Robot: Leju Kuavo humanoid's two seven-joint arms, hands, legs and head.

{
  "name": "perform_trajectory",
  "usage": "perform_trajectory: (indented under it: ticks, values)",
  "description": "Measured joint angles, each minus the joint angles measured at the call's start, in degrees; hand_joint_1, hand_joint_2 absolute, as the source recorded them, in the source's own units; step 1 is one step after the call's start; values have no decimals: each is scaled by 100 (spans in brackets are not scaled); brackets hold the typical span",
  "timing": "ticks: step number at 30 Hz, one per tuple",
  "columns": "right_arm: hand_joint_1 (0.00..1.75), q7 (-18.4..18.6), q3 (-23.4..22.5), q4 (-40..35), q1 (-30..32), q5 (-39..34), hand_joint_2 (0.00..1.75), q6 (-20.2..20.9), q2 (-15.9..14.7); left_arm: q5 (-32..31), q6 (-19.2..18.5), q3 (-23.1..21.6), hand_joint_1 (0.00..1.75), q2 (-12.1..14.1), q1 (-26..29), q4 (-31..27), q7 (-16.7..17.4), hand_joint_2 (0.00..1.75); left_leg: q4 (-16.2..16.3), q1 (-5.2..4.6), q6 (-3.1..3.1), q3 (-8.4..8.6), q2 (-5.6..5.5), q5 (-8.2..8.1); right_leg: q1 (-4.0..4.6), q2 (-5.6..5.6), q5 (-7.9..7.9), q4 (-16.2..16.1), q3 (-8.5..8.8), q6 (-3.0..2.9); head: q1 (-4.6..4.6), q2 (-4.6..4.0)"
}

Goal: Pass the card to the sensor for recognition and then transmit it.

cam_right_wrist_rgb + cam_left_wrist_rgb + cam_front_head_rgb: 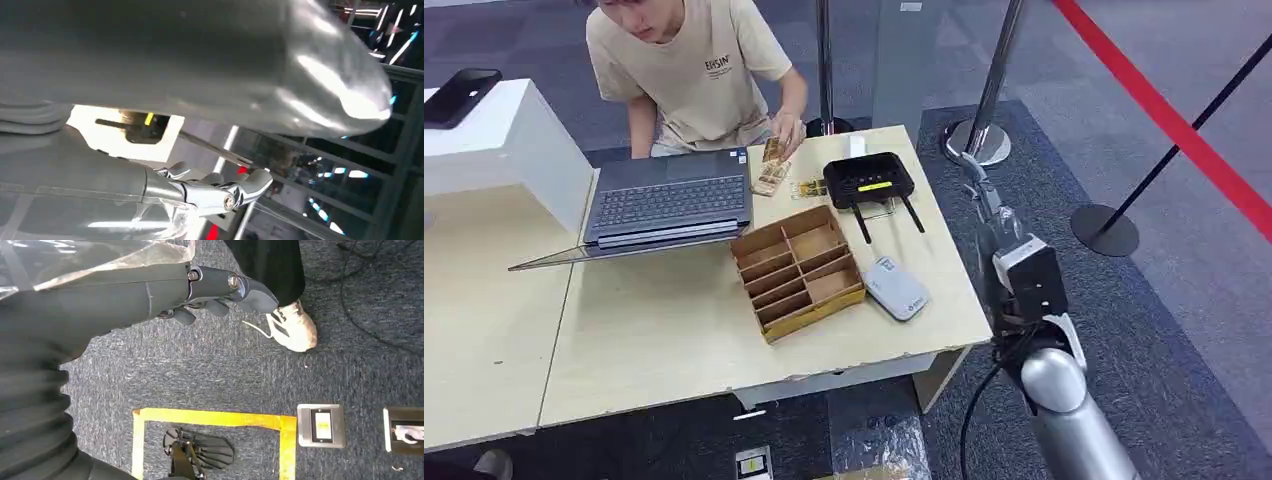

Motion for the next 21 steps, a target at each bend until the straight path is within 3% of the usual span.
perform_trajectory:
  ticks: [1, 3, 4, 8, 11, 18, 20, 21]
  values:
    - [0, 48, 0, -20, -39, 194, 175, 11, -19, -9, -7, 0, 0, 0, 1, 0, -7, 175, 0, 0, 0, -2, 1, 0, 0, 0, 0, 1, 0, 0, 0, 0]
    - [0, 260, 0, -31, -255, 861, 175, 50, -99, -33, -24, -2, 0, 0, -1, 0, -11, 175, 0, -1, 0, -4, 2, 0, -1, 2, 1, 3, -3, -1, -2, 0]
    - [0, 344, -4, -29, -421, 1097, 0, 112, -149, -57, -35, -4, 0, 0, -1, 0, -13, 175, 0, -1, 0, -5, 7, 0, -2, 2, 1, 3, -3, -1, 2, 0]
    - [0, 505, 4, 263, -1483, 1999, 0, 525, -400, -175, -120, -63, 0, 0, -42, 0, 22, 175, 0, -3, 2, -3, 10, 6, -4, 3, 6, 3, -6, -1, -2, 0]
    - [0, 494, 9, 592, -2091, 2223, 0, 656, -540, -219, -129, -107, 0, -7, -84, -2, 37, 175, 1, -3, 0, -5, 0, 8, -4, 0, 6, 3, -5, -1, -2, 0]
    - [0, 429, 20, 1044, -2502, 2332, 0, 629, -667, -240, -144, -170, 0, -18, -124, -2, 37, 175, 1, -1, -1, -14, 1, 7, -2, 1, 3, 3, -14, -2, 0, 0]
    - [0, 453, 50, 1185, -2632, 2837, 0, 553, -708, -311, -192, -201, 0, -20, -133, -2, 72, 175, 0, -2, 0, -30, 1, 7, -4, 1, 3, 6, -24, -2, 2, 0]
    - [0, 377, 100, 1371, -2793, 3366, 175, 434, -737, -354, -214, -225, 0, -22, -152, -2, 122, 175, 0, -2, 0, -41, 0, 7, -6, 1, 4, 9, -33, -2, -2, 0]
